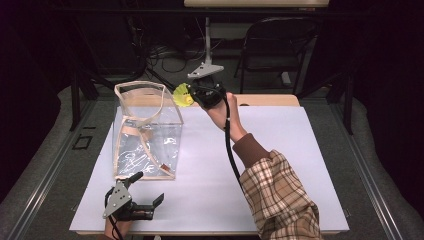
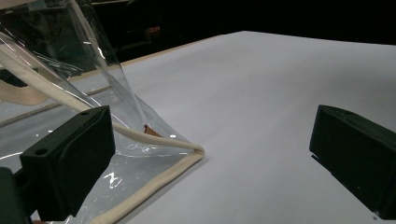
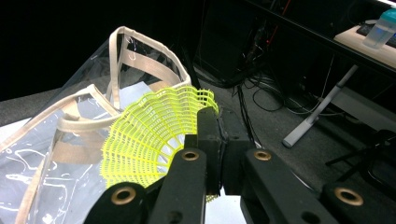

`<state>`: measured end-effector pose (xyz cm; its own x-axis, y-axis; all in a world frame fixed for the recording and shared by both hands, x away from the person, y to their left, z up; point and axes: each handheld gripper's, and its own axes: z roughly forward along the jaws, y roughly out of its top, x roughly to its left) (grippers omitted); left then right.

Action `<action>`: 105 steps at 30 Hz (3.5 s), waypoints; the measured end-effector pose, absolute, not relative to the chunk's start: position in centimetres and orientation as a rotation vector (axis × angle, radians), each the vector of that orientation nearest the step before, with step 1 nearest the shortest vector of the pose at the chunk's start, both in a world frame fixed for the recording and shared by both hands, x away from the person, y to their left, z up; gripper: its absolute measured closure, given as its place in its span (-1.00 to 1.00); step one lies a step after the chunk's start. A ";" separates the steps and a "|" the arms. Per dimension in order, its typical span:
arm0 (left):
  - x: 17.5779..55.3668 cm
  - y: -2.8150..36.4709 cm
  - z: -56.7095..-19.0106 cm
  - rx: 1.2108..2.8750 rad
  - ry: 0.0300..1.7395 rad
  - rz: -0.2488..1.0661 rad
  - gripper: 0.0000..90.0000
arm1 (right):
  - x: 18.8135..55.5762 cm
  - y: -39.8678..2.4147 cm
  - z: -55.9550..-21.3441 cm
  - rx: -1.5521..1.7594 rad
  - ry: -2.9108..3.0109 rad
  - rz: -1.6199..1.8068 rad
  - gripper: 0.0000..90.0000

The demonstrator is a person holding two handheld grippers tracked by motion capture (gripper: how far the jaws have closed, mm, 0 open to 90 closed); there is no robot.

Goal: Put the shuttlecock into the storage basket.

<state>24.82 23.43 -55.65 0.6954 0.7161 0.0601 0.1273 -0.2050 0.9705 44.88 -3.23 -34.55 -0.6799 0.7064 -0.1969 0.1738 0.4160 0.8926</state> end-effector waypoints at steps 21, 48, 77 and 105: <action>24.8 23.5 -55.6 1.715 0.682 0.617 -1.00 | 45.0 -1.4 -33.8 0.705 2.096 1.271 0.99; 24.7 23.6 -55.6 1.715 0.682 0.615 -1.00 | 45.2 -0.1 -32.8 0.674 2.074 1.301 0.99; 24.6 23.7 -55.6 1.712 0.683 0.619 -1.00 | 45.4 1.6 -32.1 0.634 2.050 1.340 0.99; 24.6 23.7 -55.6 1.709 0.681 0.616 -1.00 | 45.4 3.8 -32.1 0.593 2.065 1.389 0.99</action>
<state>24.63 23.70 -55.58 0.6951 0.7170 0.0532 0.1251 -0.1935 0.9731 45.36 3.75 -32.07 -0.7361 0.6424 -0.2132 0.0445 0.3603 0.9318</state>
